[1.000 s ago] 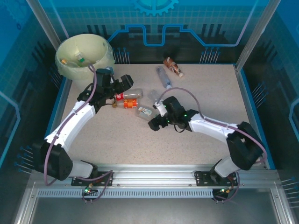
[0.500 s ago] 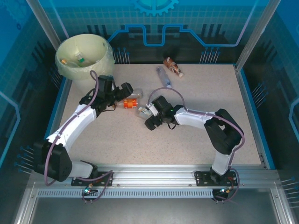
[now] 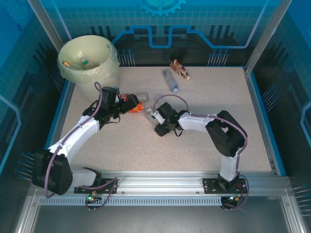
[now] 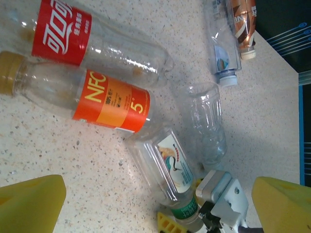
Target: Put the plastic bottles in the bin
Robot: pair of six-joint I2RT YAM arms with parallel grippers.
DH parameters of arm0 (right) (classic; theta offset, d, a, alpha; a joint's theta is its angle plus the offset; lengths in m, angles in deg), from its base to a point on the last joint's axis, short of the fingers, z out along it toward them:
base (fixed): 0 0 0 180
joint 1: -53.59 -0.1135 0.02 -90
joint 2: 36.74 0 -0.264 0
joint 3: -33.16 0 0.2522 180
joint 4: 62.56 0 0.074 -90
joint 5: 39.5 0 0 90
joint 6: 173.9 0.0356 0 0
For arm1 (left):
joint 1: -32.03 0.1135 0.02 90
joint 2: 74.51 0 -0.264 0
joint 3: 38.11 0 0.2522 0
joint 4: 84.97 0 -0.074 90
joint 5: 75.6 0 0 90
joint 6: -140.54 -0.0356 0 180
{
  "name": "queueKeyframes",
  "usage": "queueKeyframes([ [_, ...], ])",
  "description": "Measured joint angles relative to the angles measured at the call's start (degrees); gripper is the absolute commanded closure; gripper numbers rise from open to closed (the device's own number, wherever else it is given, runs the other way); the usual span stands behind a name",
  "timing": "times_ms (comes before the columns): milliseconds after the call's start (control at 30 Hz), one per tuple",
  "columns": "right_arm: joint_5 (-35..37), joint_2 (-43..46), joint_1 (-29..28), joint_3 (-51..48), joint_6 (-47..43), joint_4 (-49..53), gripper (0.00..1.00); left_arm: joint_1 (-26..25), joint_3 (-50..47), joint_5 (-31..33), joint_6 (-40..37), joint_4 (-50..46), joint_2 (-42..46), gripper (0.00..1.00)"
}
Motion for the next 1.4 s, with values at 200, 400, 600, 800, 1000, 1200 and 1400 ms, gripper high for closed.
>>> queueKeyframes([
  [200,0.46,6.47,-0.83,-5.60,0.44,-0.76,0.69,-0.39,-3.23,-2.78,2.27,3.58,1.44,0.01],
  [400,0.39,13.81,-2.58,-9.60,2.51,-3.74,0.72,-2.64,-5.27,-5.05,4.22,5.42,1.97,0.01],
  [600,-2.19,18.84,-3.45,-11.58,4.98,-8.04,0.72,-5.81,-7.13,-7.02,5.90,9.07,1.95,0.01],
  [800,-6.51,20.33,-3.52,-11.58,6.71,-11.37,0.71,-6.88,-9.90,-8.00,8.81,15.61,1.51,0.01],
  [1000,-11.50,21.07,-3.52,-11.56,7.58,-13.90,0.70,-7.15,-10.25,-9.70,8.94,21.84,1.03,0.09],
  [1200,-12.76,21.18,-3.50,-11.34,8.07,-15.08,0.69,-7.13,-10.25,-10.60,8.44,24.76,0.96,0.36],
  [1400,-12.96,22.10,-3.39,-11.34,9.05,-14.95,0.59,-7.06,-10.27,-10.73,8.37,25.57,0.96,0.51],
])
